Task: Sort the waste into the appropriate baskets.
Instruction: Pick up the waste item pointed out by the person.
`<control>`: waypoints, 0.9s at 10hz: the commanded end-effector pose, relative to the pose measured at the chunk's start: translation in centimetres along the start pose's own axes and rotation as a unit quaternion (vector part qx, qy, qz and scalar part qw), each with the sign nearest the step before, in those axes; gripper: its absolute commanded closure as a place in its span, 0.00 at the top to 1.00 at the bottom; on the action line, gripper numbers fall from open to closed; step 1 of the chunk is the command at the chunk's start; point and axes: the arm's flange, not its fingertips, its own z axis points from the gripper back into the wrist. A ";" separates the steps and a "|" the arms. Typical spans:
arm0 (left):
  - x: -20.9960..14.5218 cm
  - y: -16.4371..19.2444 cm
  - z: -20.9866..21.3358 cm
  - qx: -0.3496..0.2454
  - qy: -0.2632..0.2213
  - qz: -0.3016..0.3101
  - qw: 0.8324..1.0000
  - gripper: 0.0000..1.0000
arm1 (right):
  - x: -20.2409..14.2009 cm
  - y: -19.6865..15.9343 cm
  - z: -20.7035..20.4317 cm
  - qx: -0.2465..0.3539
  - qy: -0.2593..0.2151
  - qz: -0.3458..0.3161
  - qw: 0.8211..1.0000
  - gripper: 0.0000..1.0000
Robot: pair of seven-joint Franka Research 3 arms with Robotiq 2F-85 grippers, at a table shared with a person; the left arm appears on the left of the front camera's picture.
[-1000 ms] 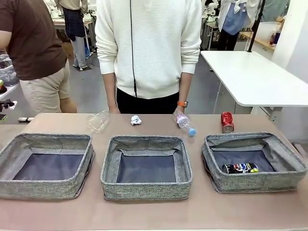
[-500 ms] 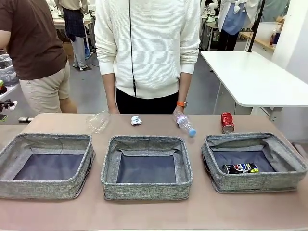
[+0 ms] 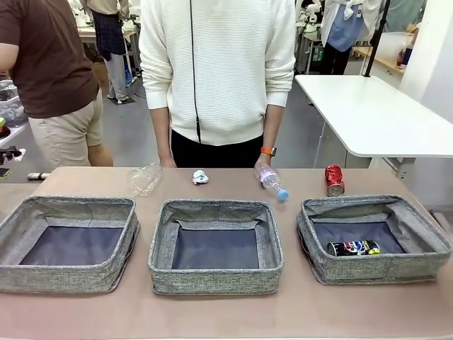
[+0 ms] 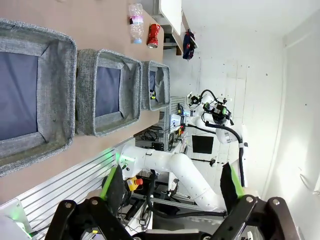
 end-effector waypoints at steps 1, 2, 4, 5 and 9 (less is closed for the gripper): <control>0.0 -0.5 -0.1 -0.008 -0.003 0.004 1.000 1.00 | 0.3 0.2 -0.1 0.013 -0.005 0.013 1.000 1.00; 0.0 -0.5 -0.1 -0.008 -0.003 0.004 1.000 1.00 | 0.3 0.2 -0.1 0.013 -0.005 0.013 1.000 1.00; 0.0 -0.5 -0.1 -0.008 -0.003 0.004 1.000 1.00 | 0.3 0.2 -0.1 0.013 -0.005 0.013 1.000 1.00; 0.0 -0.5 -0.1 -0.008 -0.003 0.004 1.000 1.00 | 0.3 0.2 -0.1 0.013 -0.005 0.013 1.000 1.00; 0.0 -0.5 -0.1 -0.008 -0.003 0.004 1.000 1.00 | 0.3 0.2 -0.1 0.013 -0.005 0.013 1.000 1.00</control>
